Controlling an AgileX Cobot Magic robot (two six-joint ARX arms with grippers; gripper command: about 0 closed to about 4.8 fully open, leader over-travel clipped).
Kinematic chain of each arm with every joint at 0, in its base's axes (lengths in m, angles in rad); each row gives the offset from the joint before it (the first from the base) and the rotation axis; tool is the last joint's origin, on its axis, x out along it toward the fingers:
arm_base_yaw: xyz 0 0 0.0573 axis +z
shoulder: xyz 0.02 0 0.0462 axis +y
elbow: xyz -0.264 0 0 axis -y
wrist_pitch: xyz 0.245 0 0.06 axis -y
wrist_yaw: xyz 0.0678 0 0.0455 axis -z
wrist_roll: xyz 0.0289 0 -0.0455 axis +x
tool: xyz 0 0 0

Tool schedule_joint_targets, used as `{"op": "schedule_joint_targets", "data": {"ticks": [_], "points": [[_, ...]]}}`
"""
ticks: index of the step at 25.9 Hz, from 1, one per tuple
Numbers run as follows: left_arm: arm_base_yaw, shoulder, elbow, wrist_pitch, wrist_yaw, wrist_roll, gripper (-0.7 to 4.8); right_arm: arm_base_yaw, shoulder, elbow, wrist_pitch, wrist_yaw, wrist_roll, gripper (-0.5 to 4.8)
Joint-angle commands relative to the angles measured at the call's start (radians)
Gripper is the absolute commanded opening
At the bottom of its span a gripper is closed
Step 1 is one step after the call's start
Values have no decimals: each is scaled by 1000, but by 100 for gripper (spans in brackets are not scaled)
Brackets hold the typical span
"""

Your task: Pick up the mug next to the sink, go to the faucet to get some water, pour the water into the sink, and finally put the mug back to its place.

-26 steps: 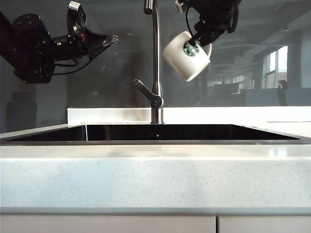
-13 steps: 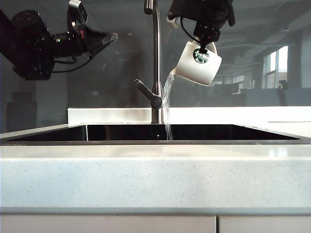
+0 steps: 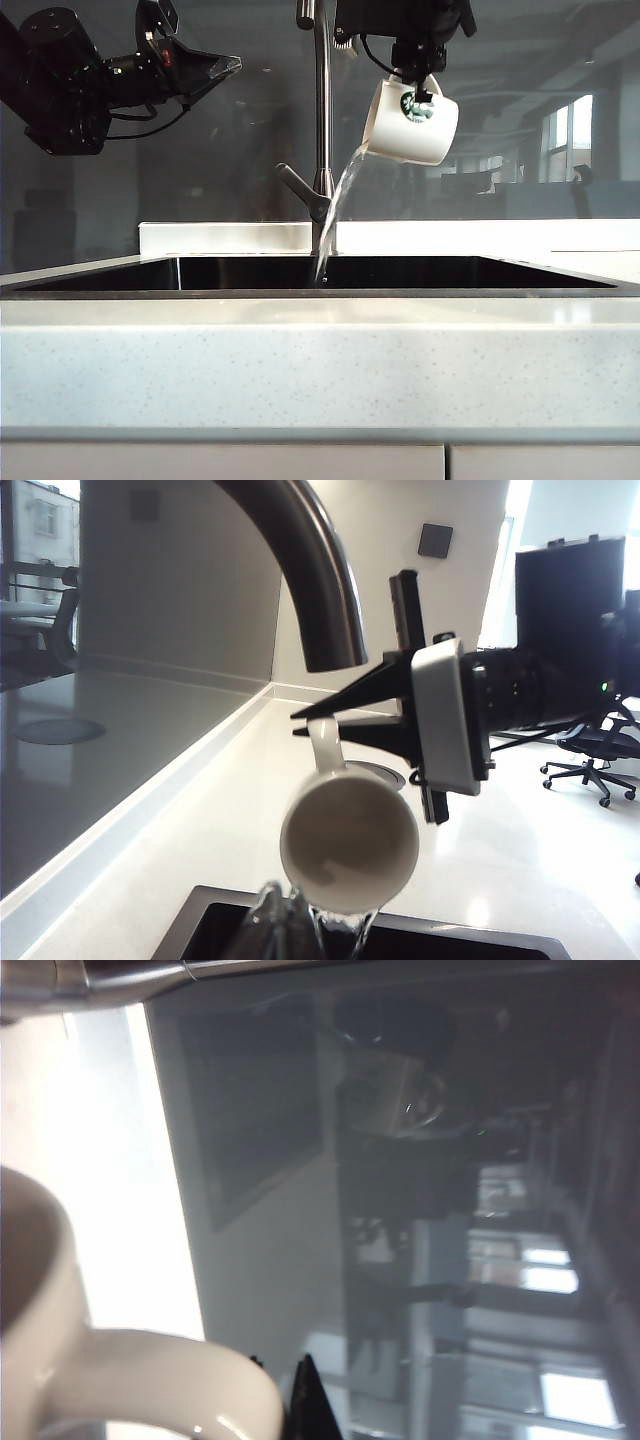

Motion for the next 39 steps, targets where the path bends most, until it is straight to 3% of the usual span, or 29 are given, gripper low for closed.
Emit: {"op": "schedule_joint_targets", "data": {"ticks": [1, 4, 10, 14, 31, 33, 34, 35, 36, 37, 39], "points": [[2, -6, 4, 34, -1, -32, -3, 2, -29, 14, 80, 12, -121, -6], [3, -6, 4, 34, 0, -51, -4, 2, -35, 14, 81, 7, -195, -6], [2, -6, 4, 34, 1, -141, -4, 2, -42, 14, 85, -36, -484, -6], [2, -6, 6, 34, -1, -157, -4, 15, -44, 14, 132, -71, -583, -6], [1, -6, 6, 34, 0, -180, -4, 42, -55, 14, 144, -78, -632, -6], [1, -6, 6, 34, 0, -180, -4, 44, -55, 14, 145, -68, -437, -6], [1, -6, 6, 34, 0, -180, -4, 44, -55, 14, 147, -43, -191, -6], [1, -6, 6, 34, 0, -180, -4, 44, -56, 14, 148, -15, -81, -6], [1, -6, 6, 34, 1, -181, -4, 44, -56, 14, 150, 69, 152, -6], [1, -6, 6, 34, 0, -181, -4, 43, -66, 13, 102, 84, 302, -6], [1, -6, 6, 34, 0, -180, -4, 34, -82, 12, 9, 31, 501, -6]]}}
